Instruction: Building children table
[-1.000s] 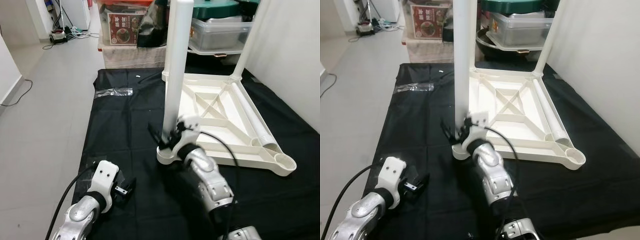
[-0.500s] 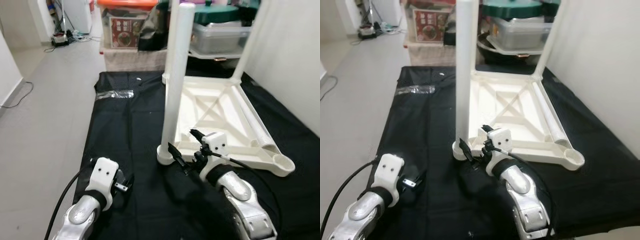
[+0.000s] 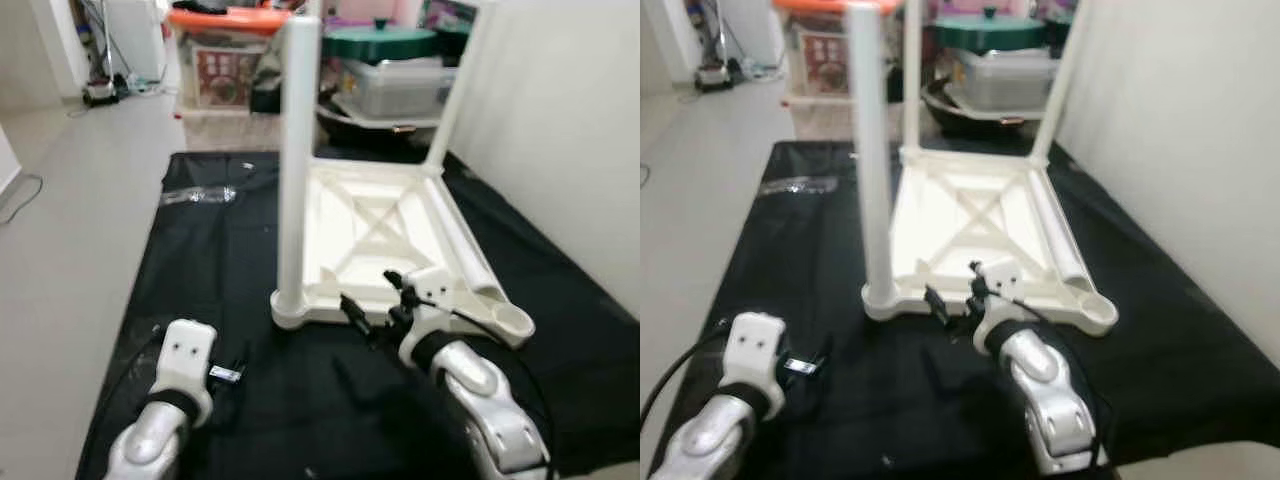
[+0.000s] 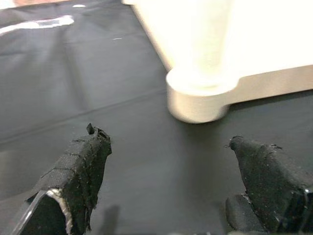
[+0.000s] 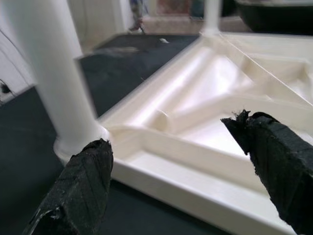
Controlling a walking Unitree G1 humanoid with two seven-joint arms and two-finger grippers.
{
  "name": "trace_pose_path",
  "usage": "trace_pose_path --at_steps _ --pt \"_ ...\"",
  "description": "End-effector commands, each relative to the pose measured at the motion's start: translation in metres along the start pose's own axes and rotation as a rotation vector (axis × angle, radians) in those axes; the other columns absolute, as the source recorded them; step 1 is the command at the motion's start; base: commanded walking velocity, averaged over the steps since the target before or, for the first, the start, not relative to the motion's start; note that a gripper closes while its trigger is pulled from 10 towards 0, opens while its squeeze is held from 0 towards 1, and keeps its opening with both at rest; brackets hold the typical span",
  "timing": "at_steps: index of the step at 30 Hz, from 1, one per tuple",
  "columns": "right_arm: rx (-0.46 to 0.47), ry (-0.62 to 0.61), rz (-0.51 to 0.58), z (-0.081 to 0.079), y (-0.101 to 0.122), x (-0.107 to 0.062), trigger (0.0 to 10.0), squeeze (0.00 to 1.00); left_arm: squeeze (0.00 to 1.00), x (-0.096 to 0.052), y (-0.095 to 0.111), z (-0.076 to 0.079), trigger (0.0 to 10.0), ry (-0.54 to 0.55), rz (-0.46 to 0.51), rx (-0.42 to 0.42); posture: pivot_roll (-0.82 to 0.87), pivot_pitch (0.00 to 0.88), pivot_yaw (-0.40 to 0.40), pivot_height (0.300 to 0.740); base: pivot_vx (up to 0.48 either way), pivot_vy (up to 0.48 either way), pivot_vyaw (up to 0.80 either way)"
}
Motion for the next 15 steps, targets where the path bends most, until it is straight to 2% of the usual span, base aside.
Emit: trace_pose_path --at_steps 1,4,9,15 --pt "-0.033 0.022 0.052 -0.008 0.009 0.008 10.0 0.00 0.00 0.001 0.005 -0.005 10.0 0.025 0.006 0.023 0.08 0.000 -0.069 0.740 0.000 -0.461 0.00" --pt "-0.076 0.032 0.067 -0.014 0.013 0.016 10.0 0.00 0.00 -0.001 0.006 -0.010 10.0 0.041 0.012 0.022 0.09 0.000 -0.069 0.740 0.000 -0.461 0.00" --pt "-0.116 0.028 0.071 -0.013 0.016 0.021 10.0 0.00 0.00 -0.001 0.006 -0.010 10.0 0.044 0.017 0.023 0.09 0.000 -0.067 0.740 0.000 -0.461 0.00" --pt "-0.138 -0.001 0.062 -0.003 0.018 0.028 10.0 0.00 0.00 0.002 0.010 -0.011 10.0 0.062 0.042 -0.008 0.09 0.000 -0.062 0.740 0.000 0.000 0.00"
Point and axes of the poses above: a point about 5 cm out from each wrist's last joint towards the gripper, its own x axis pointing out of the wrist towards the gripper, its own y axis along the axis of the wrist's last joint, z = x × y, the point moved 1 cm from there along x, pointing out of the wrist towards the gripper, and after that the axes turned 1 degree about x, right-handed, at the moved point
